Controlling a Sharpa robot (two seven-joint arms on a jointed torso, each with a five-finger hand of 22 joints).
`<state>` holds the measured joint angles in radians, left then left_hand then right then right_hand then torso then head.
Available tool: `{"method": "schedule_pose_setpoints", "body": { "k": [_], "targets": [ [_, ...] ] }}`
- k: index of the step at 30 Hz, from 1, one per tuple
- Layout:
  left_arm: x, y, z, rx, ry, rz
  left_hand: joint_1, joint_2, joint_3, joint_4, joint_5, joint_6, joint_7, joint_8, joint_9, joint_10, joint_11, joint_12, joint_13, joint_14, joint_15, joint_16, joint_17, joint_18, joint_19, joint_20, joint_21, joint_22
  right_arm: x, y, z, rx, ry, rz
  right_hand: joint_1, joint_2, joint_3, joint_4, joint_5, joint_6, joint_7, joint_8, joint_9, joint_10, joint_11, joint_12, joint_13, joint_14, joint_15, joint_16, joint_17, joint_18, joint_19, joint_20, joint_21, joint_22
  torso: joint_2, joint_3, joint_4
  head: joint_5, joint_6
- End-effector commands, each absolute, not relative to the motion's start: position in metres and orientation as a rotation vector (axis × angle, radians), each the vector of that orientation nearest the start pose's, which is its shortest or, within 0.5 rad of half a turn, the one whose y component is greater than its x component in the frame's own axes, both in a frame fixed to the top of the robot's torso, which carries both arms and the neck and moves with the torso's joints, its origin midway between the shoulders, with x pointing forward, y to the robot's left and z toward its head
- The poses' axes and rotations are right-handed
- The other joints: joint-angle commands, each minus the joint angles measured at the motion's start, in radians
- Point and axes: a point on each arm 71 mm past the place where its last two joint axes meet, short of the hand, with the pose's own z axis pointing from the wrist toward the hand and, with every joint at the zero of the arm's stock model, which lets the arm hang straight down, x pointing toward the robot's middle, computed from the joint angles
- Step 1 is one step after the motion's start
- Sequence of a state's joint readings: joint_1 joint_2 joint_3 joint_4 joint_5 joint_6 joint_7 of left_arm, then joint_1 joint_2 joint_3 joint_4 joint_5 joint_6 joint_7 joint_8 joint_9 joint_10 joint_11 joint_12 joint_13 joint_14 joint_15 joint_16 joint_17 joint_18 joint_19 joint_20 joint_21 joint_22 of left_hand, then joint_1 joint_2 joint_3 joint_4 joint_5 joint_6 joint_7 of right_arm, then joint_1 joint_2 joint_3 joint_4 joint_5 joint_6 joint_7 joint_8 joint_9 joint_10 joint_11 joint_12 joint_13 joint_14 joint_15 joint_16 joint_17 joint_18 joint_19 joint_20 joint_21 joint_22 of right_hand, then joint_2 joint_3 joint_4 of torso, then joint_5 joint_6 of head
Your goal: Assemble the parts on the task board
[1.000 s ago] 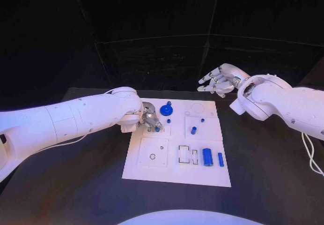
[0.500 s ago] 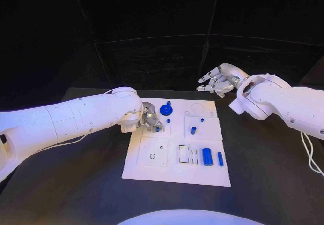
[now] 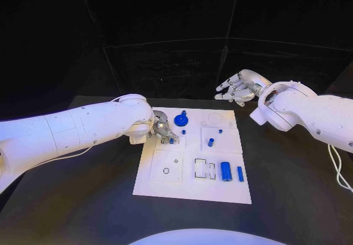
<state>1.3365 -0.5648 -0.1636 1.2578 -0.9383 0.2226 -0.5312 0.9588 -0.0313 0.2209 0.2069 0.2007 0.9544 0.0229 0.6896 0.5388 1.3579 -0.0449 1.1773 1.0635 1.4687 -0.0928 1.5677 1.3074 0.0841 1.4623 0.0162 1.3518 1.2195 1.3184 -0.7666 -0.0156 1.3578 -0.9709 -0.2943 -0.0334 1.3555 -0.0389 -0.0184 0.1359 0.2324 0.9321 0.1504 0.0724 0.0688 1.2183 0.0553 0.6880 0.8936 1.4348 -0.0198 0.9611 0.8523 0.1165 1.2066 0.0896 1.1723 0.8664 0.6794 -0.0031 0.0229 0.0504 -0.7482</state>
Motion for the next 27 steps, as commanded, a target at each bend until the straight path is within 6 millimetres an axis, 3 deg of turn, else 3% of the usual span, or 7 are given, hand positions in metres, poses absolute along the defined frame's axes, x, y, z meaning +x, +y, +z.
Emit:
{"method": "schedule_pose_setpoints", "body": {
  "k": [1, 8, 13, 17, 20, 27],
  "targets": [
    [0.523, 0.154, -0.213, -0.135, 2.410, -0.392, 0.014, 0.000, -0.006, 0.001, -0.007, 0.006, -0.001, -0.006, -0.001, 0.004, 0.000, 0.004, 0.002, 0.102, -0.007, 0.003, 0.263, -0.013, 0.004, -0.006, 0.003, 0.002, 0.539, -0.214, -0.127, 0.265, 1.633, 0.855, -0.014, -0.001, -0.005, 0.001, 0.006, -0.006, 0.001, -0.003, -0.001, -0.004, 0.004, -0.006, -0.002, 0.006, 0.001, -0.006, -0.001, 0.018, 0.006, 0.000, -0.006, -0.001, -0.001, 0.0003, -0.0008, 0.000, 0.000],
    [0.524, 0.159, -0.203, -0.136, 2.401, -0.393, 0.024, -0.001, -0.014, 0.000, -0.010, 0.007, -0.001, -0.006, 0.000, 0.004, -0.001, 0.005, 0.002, 0.102, -0.007, 0.003, 0.263, -0.013, 0.004, -0.006, 0.002, 0.001, 0.540, -0.215, -0.127, 0.266, 1.631, 0.853, -0.014, -0.001, -0.005, 0.001, 0.006, -0.006, 0.001, -0.003, -0.001, -0.004, 0.004, -0.006, -0.002, 0.006, 0.001, -0.006, -0.001, 0.018, 0.006, 0.000, -0.006, -0.001, -0.001, -0.0007, 0.0009, 0.000, -0.002],
    [0.529, 0.163, -0.182, -0.149, 2.369, -0.424, 0.039, -0.011, -0.034, -0.002, -0.013, 0.005, -0.001, -0.007, 0.000, 0.001, 0.000, 0.000, -0.003, 0.102, -0.007, 0.003, 0.263, -0.012, 0.002, -0.006, -0.001, -0.003, 0.540, -0.217, -0.127, 0.268, 1.630, 0.850, -0.014, -0.001, -0.005, 0.001, 0.006, -0.006, 0.001, -0.003, -0.001, -0.004, 0.004, -0.006, -0.002, 0.006, 0.001, -0.006, -0.001, 0.018, 0.006, 0.000, -0.006, -0.001, 0.001, 0.0015, -0.0004, 0.003, 0.000],
    [0.536, 0.169, -0.166, -0.153, 2.358, -0.419, 0.042, -0.025, -0.063, 0.004, -0.021, -0.009, 0.004, -0.014, -0.002, -0.014, 0.003, -0.020, -0.027, 0.102, -0.006, 0.003, 0.263, -0.009, -0.004, -0.006, -0.014, -0.021, 0.540, -0.217, -0.127, 0.269, 1.630, 0.849, -0.014, -0.001, -0.005, 0.001, 0.006, -0.006, 0.001, -0.003, -0.001, -0.004, 0.004, -0.006, -0.002, 0.006, 0.001, -0.006, -0.001, 0.018, 0.006, 0.000, -0.006, -0.001, 0.001, 0.0010, -0.0009, 0.005, 0.001],
    [0.549, 0.179, -0.151, -0.163, 2.352, -0.393, 0.071, -0.030, -0.093, 0.004, -0.021, -0.071, 0.027, -0.055, -0.021, -0.056, 0.020, -0.073, -0.091, 0.102, 0.005, 0.003, 0.263, -0.003, -0.016, 0.001, -0.038, -0.053, 0.541, -0.217, -0.127, 0.269, 1.630, 0.848, -0.014, -0.001, -0.005, 0.001, 0.006, -0.006, 0.001, -0.003, -0.001, -0.004, 0.004, -0.006, -0.002, 0.006, 0.001, -0.006, -0.001, 0.018, 0.006, 0.000, -0.006, -0.001, 0.000, 0.0011, -0.0012, 0.005, 0.002],
    [0.577, 0.194, -0.140, -0.193, 2.351, -0.347, 0.124, -0.014, -0.128, 0.003, -0.018, -0.115, 0.059, -0.130, -0.085, -0.077, 0.048, -0.090, -0.119, 0.102, 0.028, 0.003, 0.263, -0.001, -0.020, 0.021, -0.051, -0.067, 0.541, -0.215, -0.127, 0.267, 1.630, 0.852, -0.016, -0.002, -0.007, 0.003, 0.005, -0.007, 0.001, -0.003, -0.001, -0.004, 0.005, -0.004, -0.001, 0.007, 0.001, -0.006, 0.001, 0.018, 0.007, 0.000, -0.006, -0.001, 0.004, 0.0002, -0.0030, 0.006, -0.002]
  ]
}}
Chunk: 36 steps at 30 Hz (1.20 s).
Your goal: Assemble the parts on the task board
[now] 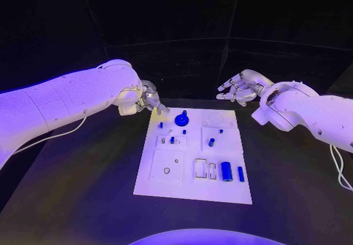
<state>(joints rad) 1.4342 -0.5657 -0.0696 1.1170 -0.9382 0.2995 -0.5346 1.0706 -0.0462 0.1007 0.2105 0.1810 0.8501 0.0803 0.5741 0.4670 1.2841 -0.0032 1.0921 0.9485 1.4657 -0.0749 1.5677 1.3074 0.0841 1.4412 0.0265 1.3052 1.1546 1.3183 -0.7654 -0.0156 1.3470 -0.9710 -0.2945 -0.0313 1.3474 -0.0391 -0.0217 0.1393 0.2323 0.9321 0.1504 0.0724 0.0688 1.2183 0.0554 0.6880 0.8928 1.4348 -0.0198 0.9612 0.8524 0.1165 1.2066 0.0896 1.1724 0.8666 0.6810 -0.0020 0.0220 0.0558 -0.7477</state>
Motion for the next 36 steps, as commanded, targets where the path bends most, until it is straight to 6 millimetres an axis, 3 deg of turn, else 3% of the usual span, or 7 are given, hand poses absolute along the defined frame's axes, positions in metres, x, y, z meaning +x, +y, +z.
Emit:
{"method": "schedule_pose_setpoints", "body": {
  "k": [1, 13, 16, 18, 23, 36],
  "targets": [
    [0.580, 0.195, -0.139, -0.195, 2.349, -0.340, 0.021, 0.005, -0.014, -0.001, 0.002, -0.010, 0.005, -0.023, -0.024, -0.005, 0.009, -0.006, -0.006, 0.105, 0.013, 0.003, 0.263, -0.001, 0.000, 0.014, -0.006, -0.003, 0.541, -0.215, -0.127, 0.266, 1.630, 0.853, -0.007, -0.001, -0.003, 0.000, 0.005, -0.007, 0.001, -0.003, -0.001, -0.004, 0.005, -0.004, 0.000, 0.007, 0.001, -0.006, 0.001, 0.018, 0.007, 0.000, -0.006, -0.001, 0.004, -0.0017, -0.0029, 0.001, -0.001],
    [0.601, 0.207, -0.151, -0.209, 2.350, -0.252, 0.034, 0.023, -0.051, 0.014, -0.001, 0.026, 0.003, -0.040, -0.059, -0.005, 0.010, 0.001, -0.008, 0.105, 0.015, 0.003, 0.263, -0.001, 0.005, 0.020, 0.000, 0.008, 0.540, -0.212, -0.127, 0.261, 1.631, 0.861, -0.007, -0.001, -0.003, 0.000, 0.006, -0.007, 0.001, -0.003, -0.001, -0.004, 0.004, -0.005, -0.001, 0.007, 0.001, -0.007, 0.000, 0.018, 0.007, 0.000, -0.007, -0.001, 0.021, -0.0055, -0.0110, 0.008, 0.004],
    [0.602, 0.207, -0.158, -0.206, 2.358, -0.236, 0.027, 0.029, -0.081, 0.033, -0.052, 0.046, -0.002, -0.036, -0.067, -0.003, 0.005, 0.005, -0.008, 0.105, 0.011, 0.003, 0.263, -0.002, 0.007, 0.018, 0.003, 0.013, 0.540, -0.211, -0.127, 0.259, 1.632, 0.863, -0.005, 0.000, -0.003, 0.000, 0.008, -0.008, 0.001, -0.003, -0.001, -0.004, 0.004, -0.005, 0.000, 0.007, 0.001, -0.007, 0.000, 0.018, 0.007, 0.000, -0.007, -0.001, 0.023, -0.0063, -0.0128, 0.010, 0.004],
    [0.602, 0.207, -0.162, -0.203, 2.364, -0.230, 0.025, 0.032, -0.091, 0.040, -0.062, 0.050, -0.003, -0.035, -0.069, -0.003, 0.004, 0.006, -0.008, 0.105, 0.011, 0.003, 0.263, -0.002, 0.007, 0.017, 0.004, 0.015, 0.540, -0.211, -0.127, 0.259, 1.632, 0.864, -0.005, 0.000, -0.003, 0.000, 0.008, -0.008, 0.001, -0.003, -0.001, -0.004, 0.004, -0.005, 0.000, 0.007, 0.001, -0.007, 0.000, 0.018, 0.007, 0.000, -0.007, -0.001, 0.025, -0.0063, -0.0136, 0.011, 0.004],
    [0.601, 0.205, -0.171, -0.199, 2.378, -0.224, 0.022, 0.037, -0.112, 0.055, -0.081, 0.060, -0.007, -0.030, -0.070, -0.001, 0.001, 0.009, -0.008, 0.105, 0.008, 0.003, 0.263, -0.003, 0.009, 0.015, 0.006, 0.019, 0.540, -0.210, -0.127, 0.257, 1.632, 0.866, -0.005, 0.000, -0.003, 0.000, 0.008, -0.008, 0.001, -0.003, -0.001, -0.004, 0.004, -0.005, 0.000, 0.007, 0.001, -0.007, 0.000, 0.018, 0.007, 0.000, -0.007, -0.001, 0.024, -0.0061, -0.0143, 0.010, 0.003],
    [0.598, 0.199, -0.180, -0.166, 2.407, -0.230, 0.051, 0.047, -0.126, 0.049, -0.084, 0.076, -0.013, -0.018, -0.068, 0.004, -0.004, 0.016, -0.002, 0.105, 0.005, 0.003, 0.263, -0.004, 0.011, 0.012, 0.010, 0.026, 0.540, -0.209, -0.127, 0.255, 1.633, 0.868, -0.003, 0.000, -0.003, -0.001, 0.009, -0.008, 0.001, -0.003, -0.001, -0.004, 0.004, -0.005, -0.001, 0.007, 0.001, -0.008, 0.000, 0.018, 0.007, 0.000, -0.008, -0.002, 0.023, -0.0053, -0.0120, 0.007, 0.000]
  ]
}}
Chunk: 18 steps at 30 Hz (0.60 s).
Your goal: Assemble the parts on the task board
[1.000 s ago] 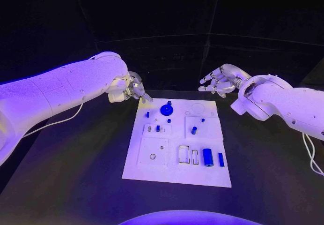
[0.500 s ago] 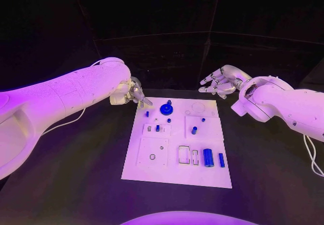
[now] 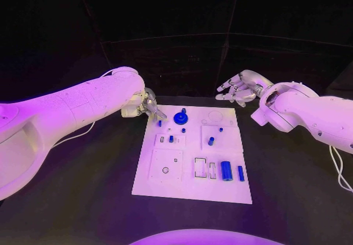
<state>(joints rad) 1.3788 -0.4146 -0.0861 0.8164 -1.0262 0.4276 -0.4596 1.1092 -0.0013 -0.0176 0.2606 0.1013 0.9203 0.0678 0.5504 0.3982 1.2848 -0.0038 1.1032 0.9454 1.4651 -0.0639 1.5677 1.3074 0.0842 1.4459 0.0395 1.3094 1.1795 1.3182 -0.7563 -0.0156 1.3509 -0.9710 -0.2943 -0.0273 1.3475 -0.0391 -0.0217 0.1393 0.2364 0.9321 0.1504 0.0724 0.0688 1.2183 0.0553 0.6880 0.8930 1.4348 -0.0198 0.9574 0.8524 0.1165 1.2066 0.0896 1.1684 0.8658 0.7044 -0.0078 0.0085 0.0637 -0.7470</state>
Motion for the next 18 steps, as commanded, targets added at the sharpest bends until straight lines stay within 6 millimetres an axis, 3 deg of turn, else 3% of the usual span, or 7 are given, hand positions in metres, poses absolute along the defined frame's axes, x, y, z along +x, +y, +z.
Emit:
{"method": "schedule_pose_setpoints", "body": {
  "k": [1, 18],
  "targets": [
    [0.5983, 0.1983, -0.1798, -0.162, 2.409, -0.230, 0.016, 0.003, -0.009, -0.003, -0.004, 0.007, -0.001, 0.006, 0.001, 0.003, -0.004, 0.005, 0.001, 0.106, -0.007, 0.003, 0.263, -0.004, 0.006, -0.001, 0.006, 0.002, 0.5398, -0.2088, -0.1273, 0.255, 1.633, 0.868, -0.003, 0.000, -0.003, -0.001, 0.005, -0.008, 0.001, -0.003, -0.001, -0.004, 0.004, -0.005, -0.001, 0.007, 0.001, -0.004, 0.000, 0.018, 0.007, 0.000, -0.004, -0.001, -0.001, 0.0005, 0.0017, -0.001, -0.001],
    [0.5954, 0.1932, -0.1811, -0.131, 2.428, -0.238, 0.063, 0.025, -0.011, -0.027, -0.001, 0.022, -0.007, 0.018, 0.004, 0.008, -0.009, 0.010, 0.004, 0.106, -0.010, 0.003, 0.263, -0.004, 0.006, -0.005, 0.006, 0.004, 0.5401, -0.2083, -0.1275, 0.255, 1.635, 0.868, -0.002, 0.001, -0.003, -0.001, 0.007, -0.008, 0.001, -0.003, -0.001, -0.004, 0.004, -0.004, 0.000, 0.008, 0.001, -0.005, 0.000, 0.018, 0.008, 0.000, -0.004, -0.001, -0.001, -0.0001, 0.0014, -0.001, 0.000]
  ]
}}
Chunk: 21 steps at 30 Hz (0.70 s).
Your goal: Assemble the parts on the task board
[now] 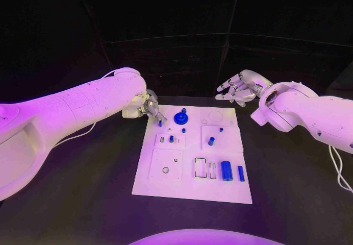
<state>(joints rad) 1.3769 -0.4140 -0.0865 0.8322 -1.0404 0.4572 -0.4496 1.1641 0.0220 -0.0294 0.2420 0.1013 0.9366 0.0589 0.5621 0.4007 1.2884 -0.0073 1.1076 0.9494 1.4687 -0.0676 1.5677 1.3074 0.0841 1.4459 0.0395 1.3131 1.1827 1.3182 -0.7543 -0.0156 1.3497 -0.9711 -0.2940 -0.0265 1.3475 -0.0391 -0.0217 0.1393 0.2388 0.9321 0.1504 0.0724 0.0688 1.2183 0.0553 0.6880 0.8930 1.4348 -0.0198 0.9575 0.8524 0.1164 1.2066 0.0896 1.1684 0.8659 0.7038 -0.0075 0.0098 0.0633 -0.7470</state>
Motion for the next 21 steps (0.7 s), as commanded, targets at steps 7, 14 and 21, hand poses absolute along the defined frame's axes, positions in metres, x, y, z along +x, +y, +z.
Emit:
{"method": "schedule_pose_setpoints", "body": {
  "k": [7, 14, 21],
  "targets": [
    [0.5951, 0.1926, -0.1813, -0.127, 2.431, -0.241, 0.031, 0.017, 0.009, -0.022, 0.000, 0.007, 0.000, 0.008, 0.002, 0.006, -0.007, 0.006, 0.000, 0.102, -0.007, 0.003, 0.263, -0.005, 0.006, -0.006, 0.003, 0.003, 0.5402, -0.2079, -0.1275, 0.254, 1.635, 0.869, -0.002, 0.001, -0.003, -0.001, 0.004, -0.008, 0.001, -0.003, -0.001, -0.004, 0.004, -0.004, 0.000, 0.008, 0.001, -0.005, 0.000, 0.018, 0.008, 0.000, -0.004, -0.001, 0.000, -0.0005, -0.0003, -0.001, 0.000],
    [0.5948, 0.1923, -0.1816, -0.123, 2.436, -0.242, 0.068, 0.037, 0.031, -0.049, 0.000, 0.007, -0.003, 0.010, 0.002, 0.006, -0.009, 0.005, -0.003, 0.102, -0.009, 0.003, 0.263, -0.004, 0.005, -0.007, 0.002, 0.002, 0.5402, -0.2078, -0.1275, 0.254, 1.635, 0.869, -0.002, 0.001, -0.003, -0.001, 0.004, -0.008, 0.001, -0.003, -0.001, -0.004, 0.004, -0.004, 0.000, 0.008, 0.001, -0.005, 0.000, 0.018, 0.008, 0.000, -0.004, -0.001, 0.001, -0.0005, -0.0009, -0.001, -0.001],
    [0.5947, 0.1912, -0.1816, -0.120, 2.435, -0.247, 0.088, 0.044, 0.046, -0.067, 0.000, 0.005, -0.004, 0.009, 0.001, 0.006, -0.011, 0.003, -0.005, 0.102, -0.010, 0.003, 0.263, -0.004, 0.005, -0.008, 0.001, 0.001, 0.5401, -0.2073, -0.1275, 0.253, 1.635, 0.870, 0.000, 0.002, -0.002, -0.001, 0.006, -0.008, 0.001, -0.003, 0.000, -0.004, 0.004, -0.002, 0.001, 0.008, 0.001, -0.004, 0.002, 0.018, 0.008, 0.000, -0.004, -0.002, 0.001, -0.0006, 0.0000, -0.001, -0.002]
  ]
}}
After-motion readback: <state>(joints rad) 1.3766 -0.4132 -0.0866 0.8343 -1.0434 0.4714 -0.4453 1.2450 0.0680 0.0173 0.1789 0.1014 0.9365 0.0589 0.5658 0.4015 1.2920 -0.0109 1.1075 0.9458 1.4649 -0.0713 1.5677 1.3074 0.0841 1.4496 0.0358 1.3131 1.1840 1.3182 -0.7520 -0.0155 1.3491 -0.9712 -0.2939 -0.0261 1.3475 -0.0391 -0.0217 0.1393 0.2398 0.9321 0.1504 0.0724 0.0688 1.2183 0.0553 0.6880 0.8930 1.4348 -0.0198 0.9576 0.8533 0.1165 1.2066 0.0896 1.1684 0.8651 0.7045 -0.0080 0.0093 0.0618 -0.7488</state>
